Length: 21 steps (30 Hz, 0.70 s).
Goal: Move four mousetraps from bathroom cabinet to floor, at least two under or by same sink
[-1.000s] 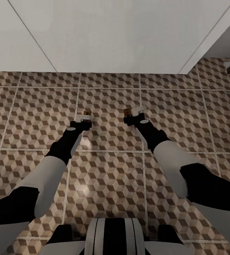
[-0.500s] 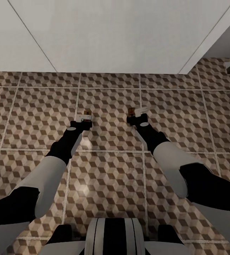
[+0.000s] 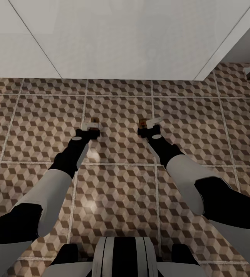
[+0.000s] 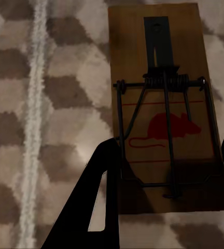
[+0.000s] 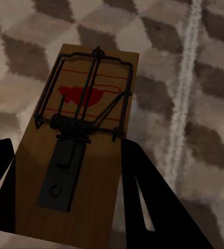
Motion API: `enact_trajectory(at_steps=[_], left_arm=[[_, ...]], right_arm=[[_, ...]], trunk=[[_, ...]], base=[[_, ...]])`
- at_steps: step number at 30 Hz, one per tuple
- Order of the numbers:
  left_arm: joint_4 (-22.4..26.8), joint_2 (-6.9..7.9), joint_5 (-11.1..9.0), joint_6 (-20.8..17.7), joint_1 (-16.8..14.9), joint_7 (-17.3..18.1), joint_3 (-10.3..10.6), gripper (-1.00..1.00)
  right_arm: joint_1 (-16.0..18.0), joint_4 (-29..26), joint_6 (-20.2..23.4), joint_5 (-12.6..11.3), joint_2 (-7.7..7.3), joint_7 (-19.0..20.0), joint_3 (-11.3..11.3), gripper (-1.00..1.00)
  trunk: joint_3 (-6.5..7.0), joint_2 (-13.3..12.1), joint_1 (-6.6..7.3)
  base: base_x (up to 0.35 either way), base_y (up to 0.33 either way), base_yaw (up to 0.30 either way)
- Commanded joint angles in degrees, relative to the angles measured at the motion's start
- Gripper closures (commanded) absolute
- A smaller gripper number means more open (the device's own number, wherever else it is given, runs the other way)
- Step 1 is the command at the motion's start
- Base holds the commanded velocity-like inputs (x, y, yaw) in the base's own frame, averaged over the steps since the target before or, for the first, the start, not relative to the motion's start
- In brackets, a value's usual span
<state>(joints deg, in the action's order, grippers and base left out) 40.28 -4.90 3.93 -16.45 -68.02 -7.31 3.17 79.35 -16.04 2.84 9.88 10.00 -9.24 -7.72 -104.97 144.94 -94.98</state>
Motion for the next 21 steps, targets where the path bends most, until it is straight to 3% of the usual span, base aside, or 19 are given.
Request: enact_trajectory(at_steps=[1,14,21], left_arm=[[0.32,0.02,0.46,-0.35,-0.01,-0.23,0.15,1.00],[0.47,-0.54,0.52,-0.49,-0.01,-0.30,-0.18,1.00],[-2.53,-0.41,0.40,-0.36,-0.01,-0.20,-0.08,1.00]], right_arm=[[0.02,0.19,-0.27,0.32,0.00,-0.13,-0.19,1.00],[0.02,2.08,-1.92,0.32,0.00,0.00,-0.19,1.00],[-0.05,2.14,-2.51,0.28,0.00,0.20,-0.19,1.00]], trunk=[[-0.03,0.01,0.01],[-0.03,0.01,0.01],[-0.03,0.01,0.01]], base=[[0.000,0.000,0.000],[0.000,0.000,0.000],[0.000,0.000,0.000]])
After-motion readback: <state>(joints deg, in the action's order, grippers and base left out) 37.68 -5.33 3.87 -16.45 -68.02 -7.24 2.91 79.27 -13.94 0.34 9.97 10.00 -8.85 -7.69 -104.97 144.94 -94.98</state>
